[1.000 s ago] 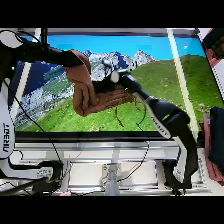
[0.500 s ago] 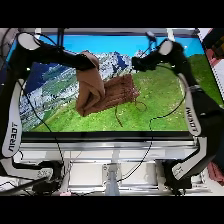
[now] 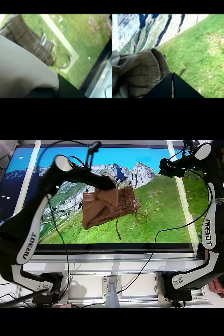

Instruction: Fold the clothes and pants, and hang the long-sleeved shirts on hangers.

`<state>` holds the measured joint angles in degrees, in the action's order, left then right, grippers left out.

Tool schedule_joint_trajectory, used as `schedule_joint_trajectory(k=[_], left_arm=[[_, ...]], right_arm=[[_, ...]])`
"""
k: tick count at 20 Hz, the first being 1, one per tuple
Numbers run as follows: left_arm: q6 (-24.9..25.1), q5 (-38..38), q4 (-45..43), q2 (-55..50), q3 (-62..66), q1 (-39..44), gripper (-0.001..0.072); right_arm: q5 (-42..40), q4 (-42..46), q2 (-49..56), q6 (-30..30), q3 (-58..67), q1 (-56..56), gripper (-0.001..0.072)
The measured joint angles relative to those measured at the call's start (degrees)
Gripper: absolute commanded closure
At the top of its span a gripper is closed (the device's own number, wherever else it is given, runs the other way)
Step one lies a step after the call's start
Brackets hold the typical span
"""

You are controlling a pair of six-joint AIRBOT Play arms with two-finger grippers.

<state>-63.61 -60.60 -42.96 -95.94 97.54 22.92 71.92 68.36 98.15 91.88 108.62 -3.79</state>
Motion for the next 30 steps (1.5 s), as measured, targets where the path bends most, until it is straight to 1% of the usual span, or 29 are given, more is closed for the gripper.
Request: schedule_joint_trajectory(k=[8,10,13,14,15,16,17,18,21,24,27,28,29,30], left_arm=[[0.85,20.17,0.13,-9.11,0.00,8.90,0.0679],[1.11,23.65,0.17,-10.88,0.00,10.54,0.0679],[1.33,26.67,0.20,-12.50,0.00,12.52,0.0673],[1.46,27.78,0.20,-12.79,0.00,13.00,0.0635],[1.49,28.87,0.22,-12.96,0.00,13.31,0.0466],[1.49,30.14,0.35,-13.07,0.00,13.57,0.0232],[1.49,30.84,0.39,-13.09,0.00,13.73,0.0067],[1.46,31.26,0.37,-13.09,0.00,13.86,0.0041],[1.49,31.06,0.24,-12.04,0.00,13.99,0.0041],[1.49,28.96,0.04,-9.33,0.00,13.20,0.0041],[1.49,25.73,-0.15,-5.42,0.00,10.93,0.0042],[1.49,24.63,-0.17,-4.11,0.00,9.90,0.0043],[1.49,23.04,-0.24,-2.89,0.00,8.76,0.0044],[1.49,21.49,-0.26,-1.86,0.00,7.67,0.0064]], right_arm=[[0.61,-0.28,-0.15,-0.02,0.00,-0.72,0.0668],[0.76,-0.42,-0.15,-0.02,0.00,-0.57,0.0667],[0.66,-0.42,-0.15,0.00,0.00,-0.02,0.0668],[0.50,-0.42,-0.15,0.00,0.00,0.24,0.0667],[0.46,-0.44,-0.15,0.00,0.00,0.55,0.0668],[0.42,-0.42,-0.11,-0.02,0.00,0.81,0.0668],[0.28,-0.31,-0.09,0.00,0.00,1.11,0.0667],[-0.15,-0.20,-0.02,0.00,0.00,1.29,0.0667],[-2.12,1.25,0.07,-0.37,0.00,1.55,0.0668],[-4.04,3.63,0.15,-4.81,0.00,1.01,0.0670],[-4.00,4.22,1.40,-8.94,0.00,-1.18,0.0671],[-2.95,3.48,2.51,-10.43,0.02,-2.45,0.0672],[-1.27,1.14,3.98,-12.22,0.00,-3.80,0.0673],[0.50,-2.51,5.62,-14.05,0.00,-5.16,0.0673]])
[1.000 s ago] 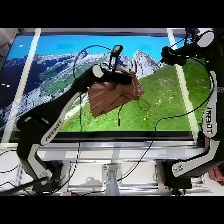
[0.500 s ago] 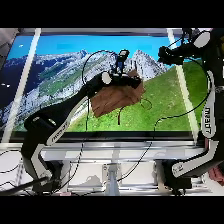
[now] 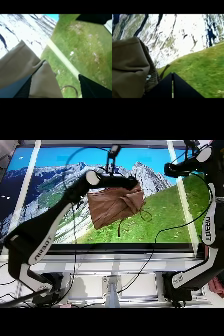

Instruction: Fold the clothes and pants, and hang the long-sleeved shirts on hangers.

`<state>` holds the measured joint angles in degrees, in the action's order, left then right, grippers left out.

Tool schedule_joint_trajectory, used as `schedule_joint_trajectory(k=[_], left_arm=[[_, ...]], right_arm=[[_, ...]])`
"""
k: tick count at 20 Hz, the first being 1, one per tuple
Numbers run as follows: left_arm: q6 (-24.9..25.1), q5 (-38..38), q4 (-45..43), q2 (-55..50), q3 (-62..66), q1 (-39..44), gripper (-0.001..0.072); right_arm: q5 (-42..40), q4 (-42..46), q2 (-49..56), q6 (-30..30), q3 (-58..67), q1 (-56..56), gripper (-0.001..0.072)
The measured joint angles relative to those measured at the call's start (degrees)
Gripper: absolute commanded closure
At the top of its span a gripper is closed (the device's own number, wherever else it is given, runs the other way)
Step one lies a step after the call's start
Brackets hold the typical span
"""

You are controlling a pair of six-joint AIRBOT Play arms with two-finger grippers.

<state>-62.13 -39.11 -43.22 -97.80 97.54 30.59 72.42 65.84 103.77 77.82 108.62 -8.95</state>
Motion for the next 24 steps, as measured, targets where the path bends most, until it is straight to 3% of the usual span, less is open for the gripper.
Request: schedule_joint_trajectory(k=[2,3,4,5,9,13,24], left_arm=[[0.02,-2.75,0.00,1.66,0.02,-2.21,0.0063],[0.00,-4.24,-0.07,2.10,0.00,-3.19,0.0063],[0.00,-5.66,-0.07,2.47,0.00,-3.96,0.0064],[0.00,-6.80,0.00,2.75,0.02,-4.66,0.0063],[0.00,-9.77,-0.02,3.10,-0.04,-6.05,0.0063],[0.00,-10.84,-0.02,3.17,-0.09,-6.45,0.0063],[0.00,-12.68,-0.04,3.17,-0.09,-6.56,0.0064]], right_arm=[[4.68,-11.61,4.15,-4.13,0.00,-2.73,0.0664],[6.45,-17.35,6.01,-5.73,0.00,-3.78,0.0478],[7.78,-22.67,7.76,-7.06,0.00,-4.52,0.0194],[8.35,-26.21,8.90,-8.07,0.00,-4.81,0.0118],[6.36,-29.05,11.23,-11.91,0.90,-2.75,0.0119],[4.17,-20.50,12.46,-11.65,2.99,1.25,0.0119],[3.13,-8.33,14.64,-9.75,4.15,7.80,0.0119]])
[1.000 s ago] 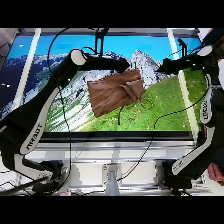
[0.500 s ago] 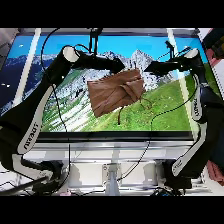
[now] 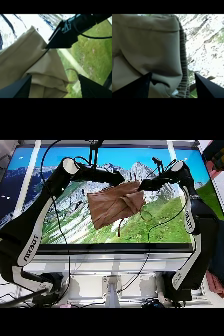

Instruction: Fold the clothes and pants, and hang the long-sleeved shirts on hangers.

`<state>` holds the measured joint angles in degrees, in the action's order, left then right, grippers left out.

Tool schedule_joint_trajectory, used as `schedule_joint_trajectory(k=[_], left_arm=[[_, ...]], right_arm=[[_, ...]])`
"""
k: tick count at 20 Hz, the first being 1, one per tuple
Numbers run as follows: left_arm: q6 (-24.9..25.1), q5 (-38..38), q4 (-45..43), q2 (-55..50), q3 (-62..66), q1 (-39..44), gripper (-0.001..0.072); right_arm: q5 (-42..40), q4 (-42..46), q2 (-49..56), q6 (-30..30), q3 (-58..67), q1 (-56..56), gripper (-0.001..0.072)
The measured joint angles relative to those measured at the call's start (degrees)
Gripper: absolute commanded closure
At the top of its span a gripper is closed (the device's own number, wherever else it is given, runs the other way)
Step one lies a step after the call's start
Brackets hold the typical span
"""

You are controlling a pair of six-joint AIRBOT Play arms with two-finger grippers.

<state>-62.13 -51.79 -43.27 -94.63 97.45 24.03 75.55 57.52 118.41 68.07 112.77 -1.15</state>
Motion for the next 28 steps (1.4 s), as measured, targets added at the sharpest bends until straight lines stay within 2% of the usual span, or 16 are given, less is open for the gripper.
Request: schedule_joint_trajectory(k=[4,8,13,15,20,23,24,25,27,28], left_arm=[[0.00,-1.66,0.02,0.00,0.00,-0.02,0.0064],[0.00,-4.11,0.02,0.00,0.00,-0.02,0.0064],[0.00,-6.60,0.02,0.00,0.00,-0.07,0.0063],[0.00,-6.95,0.02,0.00,0.00,-0.07,0.0064],[0.00,-7.32,0.02,0.00,0.00,-0.07,0.0063],[0.00,-7.41,-0.02,0.00,0.00,-0.26,0.0064],[0.00,-7.41,-0.07,0.00,0.00,-0.39,0.0064],[0.00,-7.43,-0.11,0.00,0.00,-0.50,0.0064],[0.00,-7.45,-0.13,0.00,0.00,-0.85,0.0064],[0.00,-7.45,-0.13,0.00,0.00,-1.11,0.0064]], right_arm=[[-0.72,1.95,2.34,2.71,0.90,0.31,0.0127],[2.97,1.84,5.73,4.83,2.69,0.35,0.0122],[9.64,-7.58,9.49,6.14,3.10,0.46,0.0116],[10.51,-11.30,10.29,6.32,3.08,1.16,0.0080],[8.46,-19.41,10.93,6.49,3.04,5.31,0.0081],[5.73,-22.67,10.99,6.49,2.97,9.70,0.0051],[4.92,-23.58,10.99,6.47,2.97,11.19,0.0083],[4.07,-24.04,10.99,6.49,2.93,12.70,0.0201],[3.08,-24.68,11.02,6.49,2.93,15.21,0.0526],[2.69,-25.07,10.99,6.49,2.93,16.22,0.0629]])
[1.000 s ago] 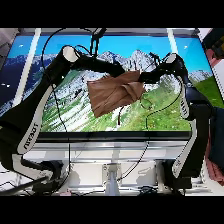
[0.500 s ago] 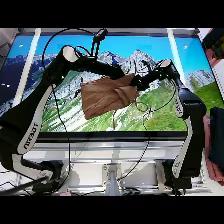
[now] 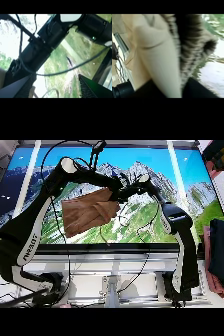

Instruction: Fold the clothes and pants, and hang the long-sleeved shirts on hangers.

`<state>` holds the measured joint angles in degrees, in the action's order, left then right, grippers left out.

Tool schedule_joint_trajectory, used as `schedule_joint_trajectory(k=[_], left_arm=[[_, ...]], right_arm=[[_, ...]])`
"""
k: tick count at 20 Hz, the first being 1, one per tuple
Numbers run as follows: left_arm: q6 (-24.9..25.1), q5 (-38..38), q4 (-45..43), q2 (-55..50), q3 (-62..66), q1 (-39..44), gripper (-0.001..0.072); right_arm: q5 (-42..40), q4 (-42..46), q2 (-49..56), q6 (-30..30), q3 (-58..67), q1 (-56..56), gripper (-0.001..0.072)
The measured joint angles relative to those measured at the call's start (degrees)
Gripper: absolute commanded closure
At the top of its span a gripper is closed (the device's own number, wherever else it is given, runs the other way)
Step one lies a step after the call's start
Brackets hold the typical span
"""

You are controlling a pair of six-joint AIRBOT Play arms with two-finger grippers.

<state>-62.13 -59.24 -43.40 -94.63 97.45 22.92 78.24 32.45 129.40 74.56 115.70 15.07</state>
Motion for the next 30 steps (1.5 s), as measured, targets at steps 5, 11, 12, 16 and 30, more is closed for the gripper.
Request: schedule_joint_trajectory(k=[5,11,12,16,30], left_arm=[[0.00,-0.26,0.22,1.18,0.00,-2.99,0.0064],[0.00,-0.46,0.57,6.75,0.00,-8.74,0.0064],[0.00,-0.50,0.59,7.87,0.00,-9.60,0.0064],[0.00,-1.31,0.59,12.35,0.00,-12.46,0.0063],[0.02,-3.63,-5.75,25.92,0.00,-14.56,0.0064]], right_arm=[[-0.79,-0.48,-0.61,-0.74,0.00,1.92,0.0667],[-2.64,-0.22,-5.40,-1.25,-0.02,-5.53,0.0668],[-2.80,-0.22,-6.82,-1.22,-0.02,-7.65,0.0668],[-3.10,-0.13,-14.40,0.48,-0.02,-18.12,0.0668],[1.53,19.63,-39.54,14.36,-0.02,-60.11,0.0667]])
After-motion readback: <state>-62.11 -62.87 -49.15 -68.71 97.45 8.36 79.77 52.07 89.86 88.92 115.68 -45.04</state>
